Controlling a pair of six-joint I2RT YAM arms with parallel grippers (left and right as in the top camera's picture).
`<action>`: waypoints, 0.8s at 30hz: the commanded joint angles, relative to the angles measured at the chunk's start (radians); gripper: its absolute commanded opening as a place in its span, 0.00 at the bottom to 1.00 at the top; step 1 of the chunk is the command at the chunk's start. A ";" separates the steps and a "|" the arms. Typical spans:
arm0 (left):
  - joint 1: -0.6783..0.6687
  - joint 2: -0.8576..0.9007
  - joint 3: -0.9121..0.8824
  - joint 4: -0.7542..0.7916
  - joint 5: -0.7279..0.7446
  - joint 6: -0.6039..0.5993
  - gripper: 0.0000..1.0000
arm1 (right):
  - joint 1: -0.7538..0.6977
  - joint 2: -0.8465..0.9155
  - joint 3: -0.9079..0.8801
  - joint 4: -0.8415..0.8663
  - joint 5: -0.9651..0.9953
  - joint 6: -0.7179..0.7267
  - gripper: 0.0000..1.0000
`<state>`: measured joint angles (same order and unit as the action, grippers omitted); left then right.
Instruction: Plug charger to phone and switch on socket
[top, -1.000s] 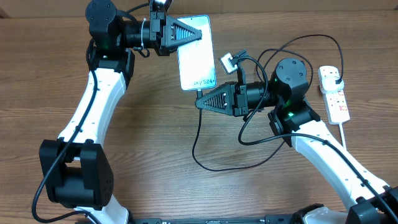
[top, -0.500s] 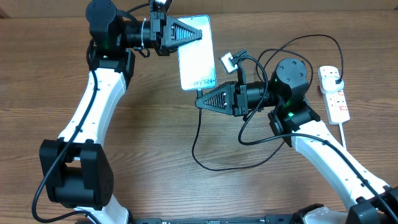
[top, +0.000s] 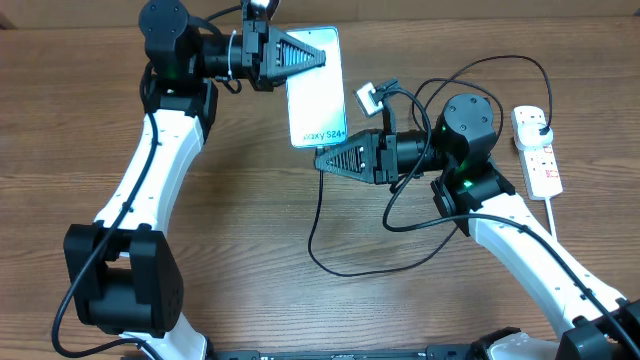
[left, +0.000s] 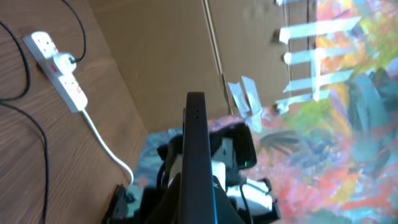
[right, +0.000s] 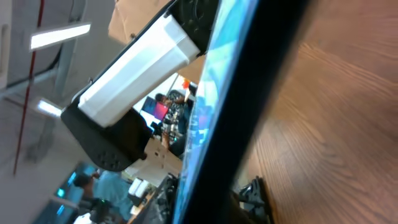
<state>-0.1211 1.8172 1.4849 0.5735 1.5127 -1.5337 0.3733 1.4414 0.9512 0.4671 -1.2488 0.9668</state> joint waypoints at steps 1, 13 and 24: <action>-0.003 -0.005 0.012 0.007 0.067 0.012 0.04 | -0.016 0.008 0.005 -0.006 0.056 -0.002 0.20; 0.051 -0.005 0.002 -0.055 0.068 0.194 0.04 | -0.016 0.008 0.005 -0.006 0.042 -0.006 0.66; 0.071 -0.005 -0.184 -0.279 0.067 0.609 0.04 | -0.016 0.008 0.005 -0.259 0.125 -0.187 0.80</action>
<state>-0.0692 1.8179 1.3571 0.2970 1.5616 -1.0908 0.3607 1.4429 0.9516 0.2562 -1.1797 0.8791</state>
